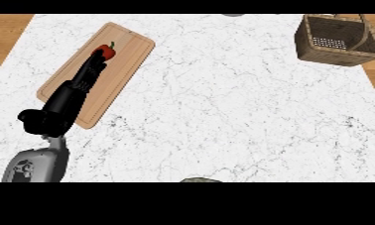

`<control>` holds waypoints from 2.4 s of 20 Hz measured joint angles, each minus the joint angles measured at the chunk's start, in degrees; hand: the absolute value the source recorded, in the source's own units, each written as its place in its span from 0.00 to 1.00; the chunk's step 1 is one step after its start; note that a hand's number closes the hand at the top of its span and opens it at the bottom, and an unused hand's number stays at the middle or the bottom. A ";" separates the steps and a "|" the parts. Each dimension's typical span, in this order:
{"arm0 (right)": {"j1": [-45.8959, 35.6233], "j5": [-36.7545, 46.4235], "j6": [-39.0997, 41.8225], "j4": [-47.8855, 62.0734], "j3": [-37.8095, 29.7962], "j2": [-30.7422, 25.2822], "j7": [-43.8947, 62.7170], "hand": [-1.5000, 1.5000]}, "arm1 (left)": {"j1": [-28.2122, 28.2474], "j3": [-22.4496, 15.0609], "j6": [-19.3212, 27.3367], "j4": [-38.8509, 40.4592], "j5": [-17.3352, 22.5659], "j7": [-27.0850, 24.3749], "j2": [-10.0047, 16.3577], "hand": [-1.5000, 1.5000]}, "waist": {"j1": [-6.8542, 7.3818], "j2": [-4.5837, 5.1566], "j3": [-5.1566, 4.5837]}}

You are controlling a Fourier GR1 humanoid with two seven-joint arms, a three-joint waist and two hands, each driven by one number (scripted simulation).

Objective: Pick the squash from the placemat and place it in the basket

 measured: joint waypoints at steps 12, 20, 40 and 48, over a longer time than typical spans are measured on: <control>-12.30 13.41 -16.52 28.39 -1.52 -8.55 -11.55 1.00 | -0.50 0.11 0.07 0.50 -0.30 -0.51 -0.34 0.50 | 0.93 0.38 0.03; -17.60 16.81 -24.42 51.13 -2.77 -15.15 -23.20 1.00 | -1.72 0.07 -0.09 0.17 -0.07 1.08 -0.52 0.50 | 1.01 0.41 0.07; -20.17 17.23 -41.64 90.17 -7.45 -25.10 -56.13 0.00 | -1.53 -0.33 -0.53 0.92 -0.91 -0.60 -0.80 0.50 | 1.75 0.85 0.15; -23.37 16.21 -44.53 98.96 -9.04 -27.44 -62.89 0.00 | -2.34 -0.46 -0.54 1.55 -0.93 -0.73 -1.21 0.50 | 2.23 1.04 0.18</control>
